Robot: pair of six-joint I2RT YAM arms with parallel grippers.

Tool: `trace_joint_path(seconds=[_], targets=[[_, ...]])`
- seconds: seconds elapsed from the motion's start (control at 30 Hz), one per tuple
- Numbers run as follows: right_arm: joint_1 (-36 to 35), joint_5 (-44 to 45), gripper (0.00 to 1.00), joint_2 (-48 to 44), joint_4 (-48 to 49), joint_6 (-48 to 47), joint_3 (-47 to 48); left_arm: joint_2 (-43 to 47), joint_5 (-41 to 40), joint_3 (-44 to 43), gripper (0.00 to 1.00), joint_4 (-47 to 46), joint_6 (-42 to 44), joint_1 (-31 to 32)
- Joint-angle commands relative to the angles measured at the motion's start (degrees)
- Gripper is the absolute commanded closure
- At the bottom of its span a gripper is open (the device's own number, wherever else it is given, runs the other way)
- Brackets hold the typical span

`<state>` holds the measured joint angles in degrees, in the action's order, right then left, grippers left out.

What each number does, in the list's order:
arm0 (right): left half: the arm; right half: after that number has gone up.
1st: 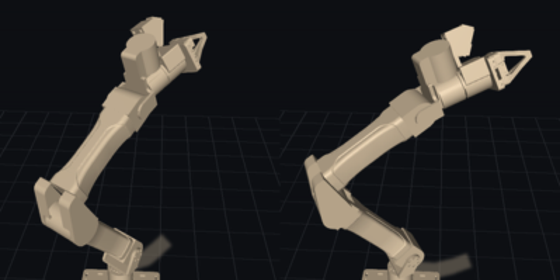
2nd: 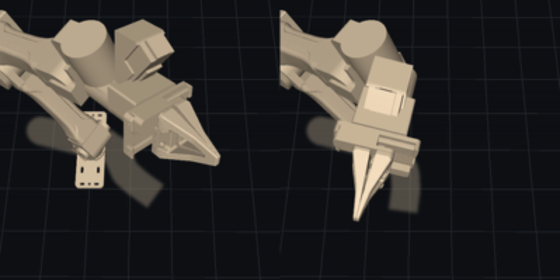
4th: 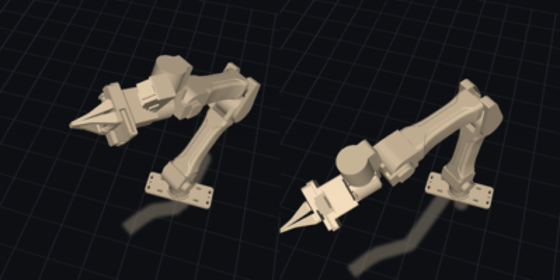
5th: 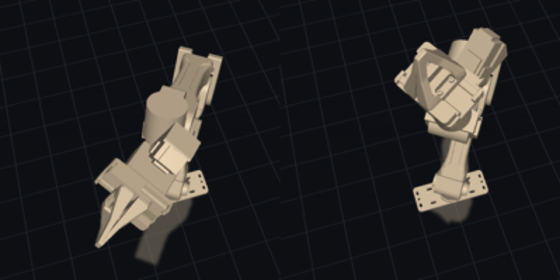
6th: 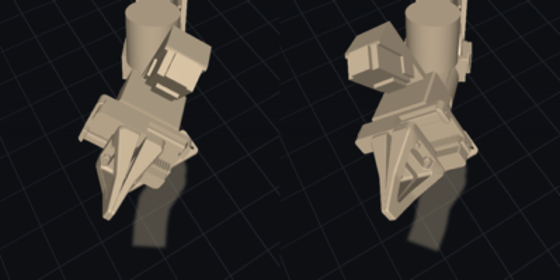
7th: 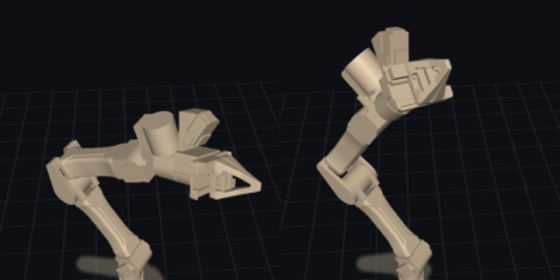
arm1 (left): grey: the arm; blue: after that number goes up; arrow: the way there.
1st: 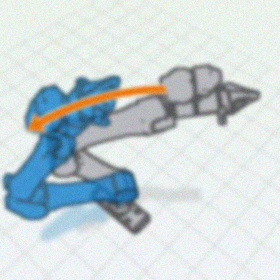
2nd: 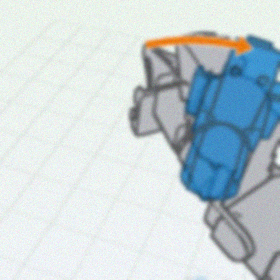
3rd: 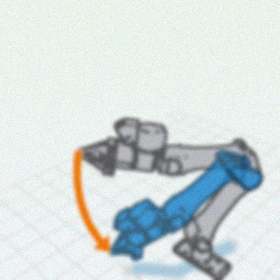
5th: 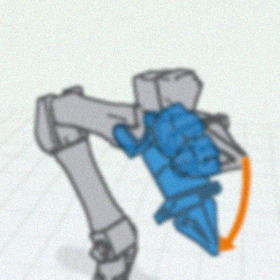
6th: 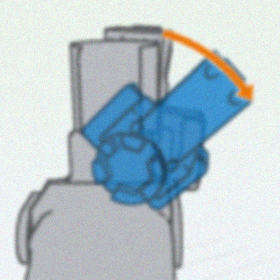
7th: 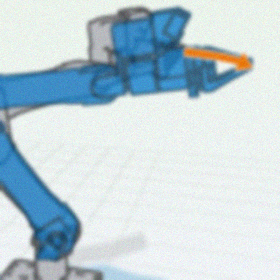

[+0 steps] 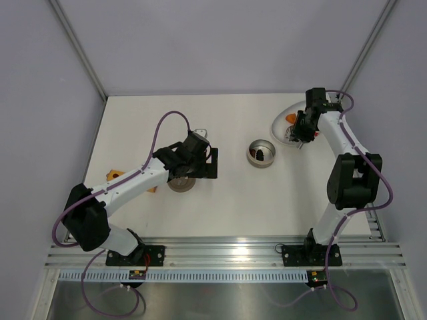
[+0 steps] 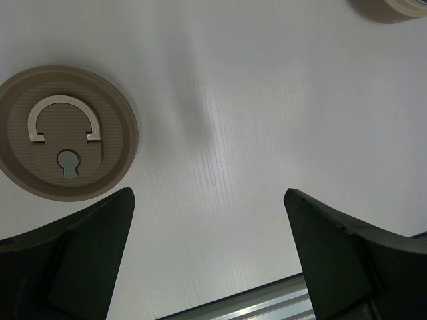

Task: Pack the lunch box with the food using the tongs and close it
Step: Pick up the fake food from the plate, then place the fake food in the packing box.

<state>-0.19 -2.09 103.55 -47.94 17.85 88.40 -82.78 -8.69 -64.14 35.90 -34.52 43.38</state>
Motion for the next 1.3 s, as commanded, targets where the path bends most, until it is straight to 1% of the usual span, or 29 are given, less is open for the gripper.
trace_joint_path(seconds=[0.0,0.1,0.3,0.5,0.7,0.87,1.03,1.13,1.27], targets=[[-1.66,0.07,0.73,-5.19,0.04,0.52,2.13,0.43,0.6,-0.46,0.01,-2.5,-0.19,-0.22],[-2.62,-1.07,0.74,-6.77,-0.22,0.79,2.21,0.69,0.51,-0.28,0.01,-2.5,-0.28,-0.22],[-6.57,0.15,0.74,-11.78,-2.32,0.44,1.69,1.04,0.69,-0.2,0.01,-2.68,-0.37,-0.22],[-10.79,-0.2,0.74,-18.01,-4.17,1.14,-2.17,1.83,0.78,-0.02,0.01,-2.68,-0.37,-0.22],[-13.96,-1.16,0.73,-21.8,-4.79,2.45,-7.36,2.8,1.92,1.29,0.01,-3.64,-1.51,-0.22],[-16.16,-2.13,0.73,-22.69,-4.71,3.07,-10.79,3.59,1.92,2.09,0.01,-3.64,-1.69,-0.22],[-16.86,-2.92,0.71,-21.98,-4.0,2.98,-13.78,3.86,1.83,2.18,0.01,-3.29,-1.78,-0.22],[-16.86,-3.54,0.7,-22.07,-3.56,3.07,-14.13,3.86,1.83,2.18,0.01,-3.12,-1.86,-0.22],[-16.86,-3.28,0.66,-21.2,-4.53,2.63,-13.43,3.6,1.83,1.83,0.01,-3.03,-1.78,-0.13]])
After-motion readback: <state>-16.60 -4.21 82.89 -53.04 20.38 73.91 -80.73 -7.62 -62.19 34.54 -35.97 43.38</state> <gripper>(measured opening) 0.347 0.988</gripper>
